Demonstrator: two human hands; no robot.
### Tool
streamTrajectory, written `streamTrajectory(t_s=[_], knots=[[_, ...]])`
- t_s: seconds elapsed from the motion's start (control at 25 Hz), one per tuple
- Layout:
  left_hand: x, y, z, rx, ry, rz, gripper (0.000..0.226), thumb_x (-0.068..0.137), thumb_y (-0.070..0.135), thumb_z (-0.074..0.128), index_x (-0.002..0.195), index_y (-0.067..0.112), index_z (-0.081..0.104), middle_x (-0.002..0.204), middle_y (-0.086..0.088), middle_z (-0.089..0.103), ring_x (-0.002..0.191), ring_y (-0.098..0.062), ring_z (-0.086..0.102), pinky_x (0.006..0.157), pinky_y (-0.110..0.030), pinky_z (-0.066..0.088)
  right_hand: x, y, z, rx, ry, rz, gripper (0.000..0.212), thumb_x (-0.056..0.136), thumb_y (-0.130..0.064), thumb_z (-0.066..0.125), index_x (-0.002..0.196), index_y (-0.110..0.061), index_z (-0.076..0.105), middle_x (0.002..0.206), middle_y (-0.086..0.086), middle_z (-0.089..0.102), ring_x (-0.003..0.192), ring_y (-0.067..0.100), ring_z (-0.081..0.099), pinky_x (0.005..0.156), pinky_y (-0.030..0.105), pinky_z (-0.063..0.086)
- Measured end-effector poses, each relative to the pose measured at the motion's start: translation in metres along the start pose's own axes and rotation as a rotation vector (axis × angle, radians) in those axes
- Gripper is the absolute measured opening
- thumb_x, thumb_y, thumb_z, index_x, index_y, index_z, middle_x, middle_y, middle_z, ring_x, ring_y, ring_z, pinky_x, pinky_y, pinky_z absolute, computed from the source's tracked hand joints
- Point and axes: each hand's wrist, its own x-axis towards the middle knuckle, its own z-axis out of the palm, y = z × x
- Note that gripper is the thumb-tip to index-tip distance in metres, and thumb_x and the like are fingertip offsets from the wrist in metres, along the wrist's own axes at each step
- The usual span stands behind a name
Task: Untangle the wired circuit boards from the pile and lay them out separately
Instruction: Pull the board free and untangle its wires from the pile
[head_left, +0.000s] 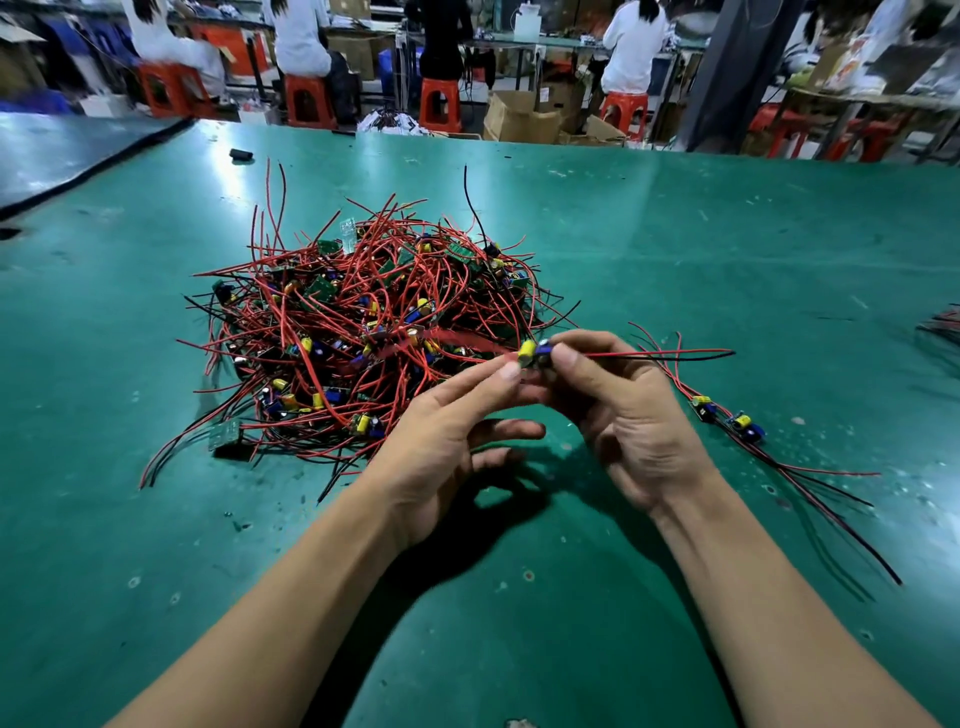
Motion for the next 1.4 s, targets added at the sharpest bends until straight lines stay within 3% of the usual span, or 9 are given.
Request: streamTrajectory(t_s=[0.12,0.2,0.36,0.52,0.72,0.88,1.04,1.24,1.4], knots=[[0.000,-0.001,0.002,0.049,0.060,0.062,0.036,0.082,0.040,0.066,0.106,0.013,0.073,0.086,-0.001,0.072,0.067,-0.010,0.062,0.060,-0.022,0.047,-0.001,0.003,-0.002,-0.313,-0.091,-0.026,0.016,0.072,-0.016,0.084,0.085,-0.024,0.079,0.089,0.000,0.077,0.069,0.011,0.066,0.064,0.019,0.049],[0.002,0.000,0.001,-0.011,0.076,0.068,0.028,0.088,0.033,0.063,0.097,0.009,0.074,0.076,-0.006,0.069,0.058,-0.011,0.059,0.054,-0.020,0.049,-0.002,0.000,-0.005,-0.296,-0.151,0.027,0.020,0.074,-0.015,0.082,0.092,-0.023,0.079,0.096,0.001,0.077,0.074,0.012,0.068,0.066,0.019,0.050],[0.004,0.003,0.000,-0.094,0.110,0.074,0.024,0.075,0.032,0.071,0.081,0.009,0.066,0.064,-0.001,0.062,0.049,-0.011,0.053,0.046,-0.018,0.047,-0.003,-0.005,-0.013,-0.276,-0.188,0.122,0.026,0.080,-0.012,0.077,0.103,-0.023,0.078,0.109,0.001,0.076,0.087,0.013,0.072,0.074,0.020,0.053],[0.001,0.001,-0.001,-0.009,0.020,0.062,0.016,0.068,0.030,0.078,0.071,0.016,0.069,0.061,0.000,0.060,0.044,-0.009,0.047,0.041,-0.017,0.039,-0.001,-0.003,-0.013,-0.205,-0.151,0.235,0.022,0.077,-0.025,0.075,0.098,-0.023,0.080,0.098,-0.001,0.076,0.073,0.009,0.068,0.067,0.018,0.050],[0.002,-0.001,-0.003,0.009,-0.080,0.010,0.030,0.067,0.047,0.076,0.080,0.021,0.074,0.079,-0.006,0.068,0.068,-0.018,0.062,0.067,-0.029,0.045,-0.003,-0.003,-0.015,-0.154,-0.204,0.309,0.027,0.072,-0.021,0.079,0.097,-0.015,0.079,0.090,0.006,0.073,0.071,0.014,0.063,0.076,0.028,0.048],[-0.001,-0.002,-0.001,0.034,-0.076,0.017,0.047,0.071,0.038,0.077,0.100,0.002,0.066,0.082,-0.011,0.071,0.059,-0.017,0.061,0.058,-0.025,0.045,-0.002,-0.001,-0.013,-0.127,-0.197,0.306,0.025,0.071,-0.023,0.082,0.096,-0.017,0.079,0.085,0.004,0.070,0.071,0.012,0.059,0.067,0.025,0.042],[-0.003,0.000,-0.001,0.122,0.015,0.037,0.025,0.072,0.037,0.076,0.073,0.015,0.064,0.070,-0.007,0.068,0.056,-0.015,0.054,0.050,-0.020,0.045,-0.002,0.004,-0.010,-0.202,-0.234,0.270,0.038,0.066,-0.037,0.091,0.099,-0.024,0.077,0.090,0.000,0.069,0.075,0.012,0.059,0.063,0.022,0.042],[-0.001,-0.004,0.000,0.228,0.102,0.104,0.030,0.087,0.029,0.069,0.088,-0.001,0.069,0.067,-0.007,0.069,0.055,-0.015,0.057,0.051,-0.021,0.045,-0.002,0.005,-0.012,-0.292,-0.196,0.285,0.032,0.071,-0.041,0.084,0.101,-0.031,0.077,0.090,-0.007,0.072,0.072,0.007,0.063,0.057,0.015,0.043],[0.002,-0.009,-0.004,0.396,0.132,0.133,0.022,0.089,0.024,0.069,0.082,0.004,0.074,0.059,-0.002,0.064,0.048,-0.009,0.058,0.049,-0.019,0.044,-0.002,0.008,-0.010,-0.379,-0.122,0.286,0.036,0.079,-0.044,0.080,0.105,-0.020,0.077,0.086,-0.005,0.068,0.065,0.005,0.051,0.059,0.017,0.040]])
